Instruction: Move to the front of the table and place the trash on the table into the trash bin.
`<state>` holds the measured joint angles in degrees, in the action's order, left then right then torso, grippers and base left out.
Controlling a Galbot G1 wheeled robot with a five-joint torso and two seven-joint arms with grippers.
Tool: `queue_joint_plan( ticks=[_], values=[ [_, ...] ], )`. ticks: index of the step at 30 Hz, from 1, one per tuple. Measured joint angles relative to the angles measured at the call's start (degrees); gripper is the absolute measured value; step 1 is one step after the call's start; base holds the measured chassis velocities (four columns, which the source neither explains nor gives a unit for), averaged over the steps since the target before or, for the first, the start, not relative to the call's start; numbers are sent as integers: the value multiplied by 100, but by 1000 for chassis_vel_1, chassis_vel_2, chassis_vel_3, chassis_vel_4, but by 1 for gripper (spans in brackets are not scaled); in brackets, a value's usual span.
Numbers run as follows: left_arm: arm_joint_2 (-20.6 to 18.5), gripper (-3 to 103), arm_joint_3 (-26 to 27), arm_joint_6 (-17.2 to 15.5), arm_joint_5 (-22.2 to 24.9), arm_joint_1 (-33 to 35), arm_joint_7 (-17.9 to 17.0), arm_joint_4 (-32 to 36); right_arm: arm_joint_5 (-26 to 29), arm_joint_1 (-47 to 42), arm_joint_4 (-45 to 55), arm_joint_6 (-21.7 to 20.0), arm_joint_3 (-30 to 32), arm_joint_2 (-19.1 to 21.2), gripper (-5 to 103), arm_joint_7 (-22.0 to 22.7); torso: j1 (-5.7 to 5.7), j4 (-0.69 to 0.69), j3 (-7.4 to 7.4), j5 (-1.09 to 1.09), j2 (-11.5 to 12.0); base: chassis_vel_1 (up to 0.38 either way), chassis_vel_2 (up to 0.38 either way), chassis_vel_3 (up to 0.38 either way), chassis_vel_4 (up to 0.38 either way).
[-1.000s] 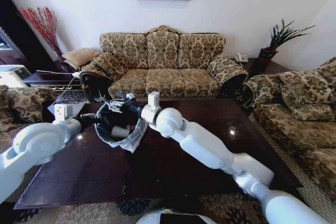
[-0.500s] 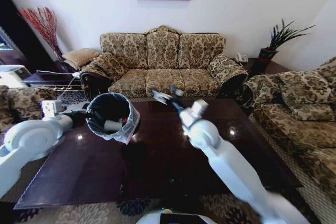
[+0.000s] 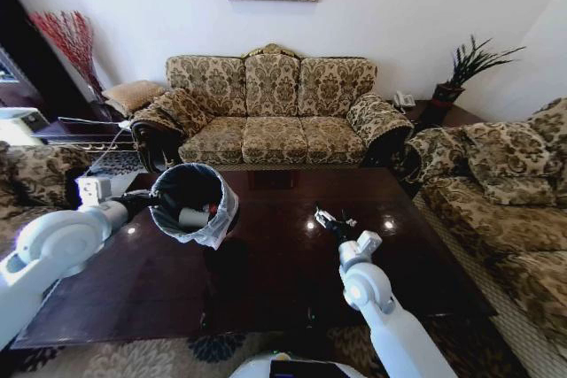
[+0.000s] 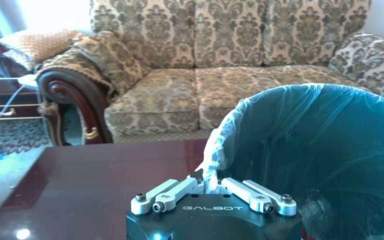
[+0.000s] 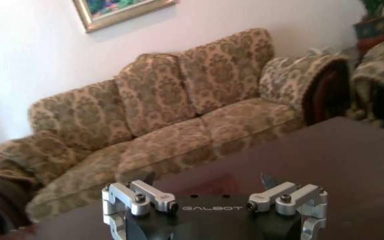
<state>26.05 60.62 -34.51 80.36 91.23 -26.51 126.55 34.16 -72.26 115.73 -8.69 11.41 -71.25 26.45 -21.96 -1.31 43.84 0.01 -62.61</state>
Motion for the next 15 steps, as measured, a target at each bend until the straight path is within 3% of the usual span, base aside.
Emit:
queue_joint_plan(
  ticks=[1,3,6,8,11,15],
  values=[
    [0,1,0,0,0,0,0,0,0,0,0,0,0,0,100,0,0,0,0,0,0,-227,-236,211,245],
    [-3,1,-19,0,-9,7,33,41,-527,-215,-266,222,23,-102,100,31,-2,1,2,2,1,-203,-182,176,217],
    [-21,1,-30,0,-8,-6,49,101,-719,-359,-488,300,60,-138,100,11,-1,2,1,6,1,-123,-135,112,101],
    [-31,1,-44,1,-10,-22,56,124,-711,-384,-597,268,58,-142,100,10,-1,2,1,7,1,0,0,0,0],
    [-37,1,-52,1,-40,-27,56,154,-723,-283,-1061,203,48,-139,100,17,0,-4,0,-9,1,15,18,-10,-3],
    [-22,1,-47,1,-52,-7,53,168,-688,-151,-1453,202,-2,-112,100,-4,-1,-9,1,-6,1,68,67,-26,-13]
  ],
)
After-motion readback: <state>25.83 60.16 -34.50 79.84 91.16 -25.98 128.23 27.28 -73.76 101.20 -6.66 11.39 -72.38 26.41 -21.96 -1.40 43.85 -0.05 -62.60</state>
